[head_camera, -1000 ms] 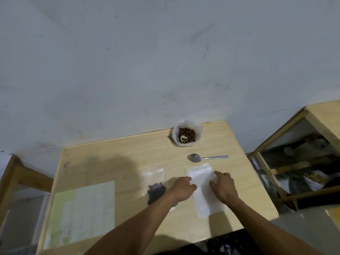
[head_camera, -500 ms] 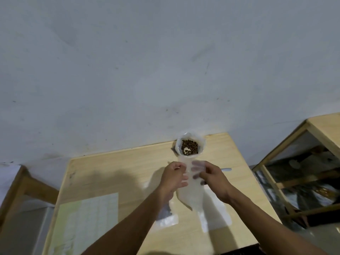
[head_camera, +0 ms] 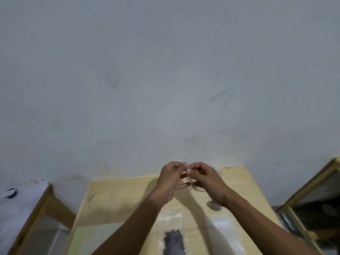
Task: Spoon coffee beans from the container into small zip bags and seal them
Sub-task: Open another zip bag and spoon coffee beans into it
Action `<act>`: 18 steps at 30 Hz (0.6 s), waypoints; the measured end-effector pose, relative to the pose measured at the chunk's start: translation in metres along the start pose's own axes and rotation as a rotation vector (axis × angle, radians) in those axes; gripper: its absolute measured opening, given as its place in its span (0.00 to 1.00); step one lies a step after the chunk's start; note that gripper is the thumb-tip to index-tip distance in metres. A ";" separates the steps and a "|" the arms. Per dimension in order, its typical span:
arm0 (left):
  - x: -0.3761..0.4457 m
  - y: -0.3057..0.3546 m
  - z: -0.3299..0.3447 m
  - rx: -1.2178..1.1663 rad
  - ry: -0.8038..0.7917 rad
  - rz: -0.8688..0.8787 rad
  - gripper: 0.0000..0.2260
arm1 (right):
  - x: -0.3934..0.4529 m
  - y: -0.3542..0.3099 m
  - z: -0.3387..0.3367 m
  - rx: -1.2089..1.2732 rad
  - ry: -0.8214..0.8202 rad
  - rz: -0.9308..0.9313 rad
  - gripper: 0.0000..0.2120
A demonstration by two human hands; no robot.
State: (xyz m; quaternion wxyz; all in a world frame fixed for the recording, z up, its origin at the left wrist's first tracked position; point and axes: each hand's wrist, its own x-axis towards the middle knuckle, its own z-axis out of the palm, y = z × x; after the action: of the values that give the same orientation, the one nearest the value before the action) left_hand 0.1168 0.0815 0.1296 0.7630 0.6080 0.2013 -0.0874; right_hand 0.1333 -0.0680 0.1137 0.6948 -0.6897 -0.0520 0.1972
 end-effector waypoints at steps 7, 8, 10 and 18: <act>-0.001 0.004 -0.002 0.020 0.021 0.062 0.04 | 0.005 -0.003 -0.002 0.094 -0.065 0.037 0.14; -0.001 0.003 -0.002 0.026 0.022 0.065 0.04 | 0.005 -0.003 -0.003 0.093 -0.063 0.043 0.13; 0.000 0.002 -0.001 0.049 0.037 0.068 0.05 | 0.005 -0.002 -0.002 0.053 -0.021 0.034 0.08; 0.006 -0.005 0.005 0.048 0.086 0.137 0.06 | 0.000 -0.002 0.009 -0.428 0.178 -0.176 0.07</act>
State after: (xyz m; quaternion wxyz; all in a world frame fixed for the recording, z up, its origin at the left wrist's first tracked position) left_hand 0.1218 0.0758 0.1237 0.7430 0.6417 0.1896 -0.0136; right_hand 0.1308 -0.0590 0.1156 0.5493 -0.8286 -0.0912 0.0587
